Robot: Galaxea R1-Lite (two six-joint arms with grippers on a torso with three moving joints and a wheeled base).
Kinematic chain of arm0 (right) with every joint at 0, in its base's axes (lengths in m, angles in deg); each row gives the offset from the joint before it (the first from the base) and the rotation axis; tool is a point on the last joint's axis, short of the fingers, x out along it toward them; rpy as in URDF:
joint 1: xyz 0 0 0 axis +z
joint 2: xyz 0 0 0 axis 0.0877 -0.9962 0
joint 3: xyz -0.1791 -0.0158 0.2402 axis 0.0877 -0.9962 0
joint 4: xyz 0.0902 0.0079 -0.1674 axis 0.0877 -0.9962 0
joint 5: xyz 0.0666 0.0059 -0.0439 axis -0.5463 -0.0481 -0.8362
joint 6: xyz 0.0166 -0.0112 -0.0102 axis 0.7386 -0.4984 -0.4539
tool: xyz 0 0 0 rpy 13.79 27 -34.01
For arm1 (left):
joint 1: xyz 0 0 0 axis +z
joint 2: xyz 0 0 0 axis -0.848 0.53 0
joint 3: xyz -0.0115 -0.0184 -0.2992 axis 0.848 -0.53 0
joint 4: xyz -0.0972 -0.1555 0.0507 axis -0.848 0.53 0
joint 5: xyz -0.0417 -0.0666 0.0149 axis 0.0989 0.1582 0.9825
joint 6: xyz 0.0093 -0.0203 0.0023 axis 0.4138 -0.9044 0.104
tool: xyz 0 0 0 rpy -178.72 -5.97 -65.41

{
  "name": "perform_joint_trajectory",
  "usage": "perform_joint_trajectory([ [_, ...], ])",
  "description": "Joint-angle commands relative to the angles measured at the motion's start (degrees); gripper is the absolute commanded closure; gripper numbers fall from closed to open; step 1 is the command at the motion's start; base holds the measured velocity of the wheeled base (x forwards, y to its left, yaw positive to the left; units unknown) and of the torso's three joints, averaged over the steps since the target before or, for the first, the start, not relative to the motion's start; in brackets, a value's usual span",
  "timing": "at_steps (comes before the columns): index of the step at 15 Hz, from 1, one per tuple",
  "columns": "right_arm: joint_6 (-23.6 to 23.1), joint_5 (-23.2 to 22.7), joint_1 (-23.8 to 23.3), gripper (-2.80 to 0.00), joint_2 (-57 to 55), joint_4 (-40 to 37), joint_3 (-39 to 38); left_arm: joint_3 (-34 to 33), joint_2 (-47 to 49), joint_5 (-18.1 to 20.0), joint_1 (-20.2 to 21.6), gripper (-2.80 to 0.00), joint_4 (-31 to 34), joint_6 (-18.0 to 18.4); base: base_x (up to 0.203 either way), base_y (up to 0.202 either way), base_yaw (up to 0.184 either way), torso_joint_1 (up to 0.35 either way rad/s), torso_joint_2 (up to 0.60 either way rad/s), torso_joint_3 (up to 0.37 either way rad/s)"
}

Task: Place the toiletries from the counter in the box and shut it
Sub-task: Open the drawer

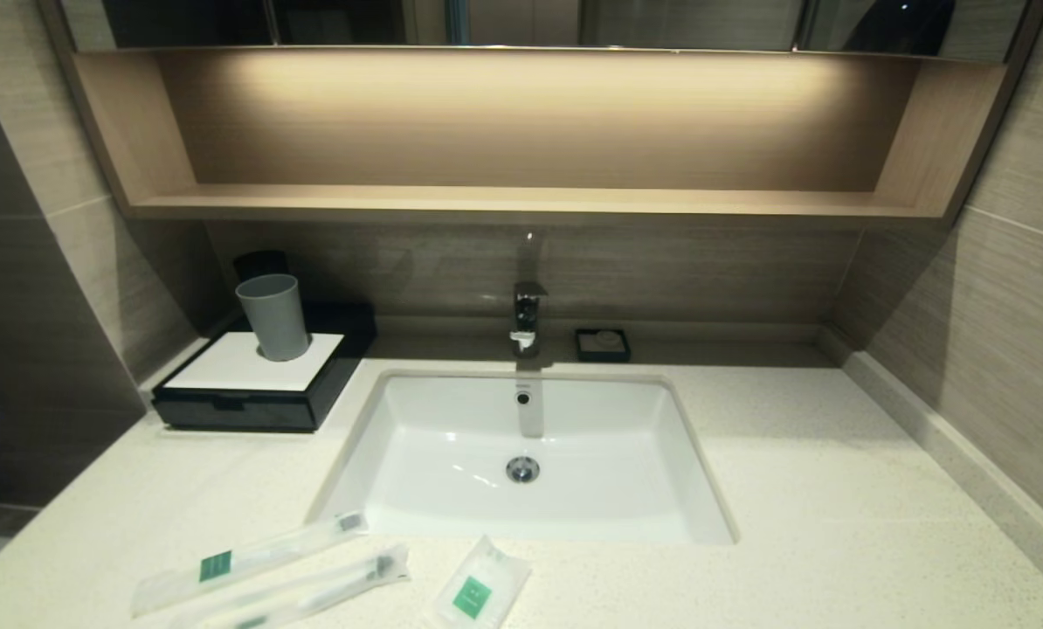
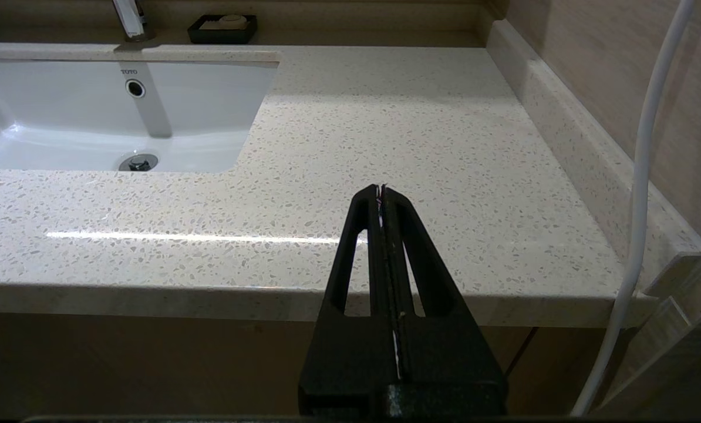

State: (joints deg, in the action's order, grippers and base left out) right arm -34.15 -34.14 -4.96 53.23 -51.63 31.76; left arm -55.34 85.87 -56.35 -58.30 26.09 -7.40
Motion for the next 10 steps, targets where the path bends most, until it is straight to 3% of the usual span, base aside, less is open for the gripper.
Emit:
perform_joint_trajectory([
  [1, 0.0, 0.0, 0.0, 0.0, 0.0, 0.0, -0.1, -1.1, 0.0, 0.0, 0.0, 0.0, 0.1, 0.4, 0.0, 0.0, 0.0, 0.0, 0.0, 0.0],
  [10, 0.0, 0.0, 0.0, 0.0, 0.0, 0.0, -0.1, -1.1, 0.0, -0.1, 0.0, 0.0, 0.2, 1.0, 0.0, 0.0, 0.0, 0.0, 0.0, 0.0],
])
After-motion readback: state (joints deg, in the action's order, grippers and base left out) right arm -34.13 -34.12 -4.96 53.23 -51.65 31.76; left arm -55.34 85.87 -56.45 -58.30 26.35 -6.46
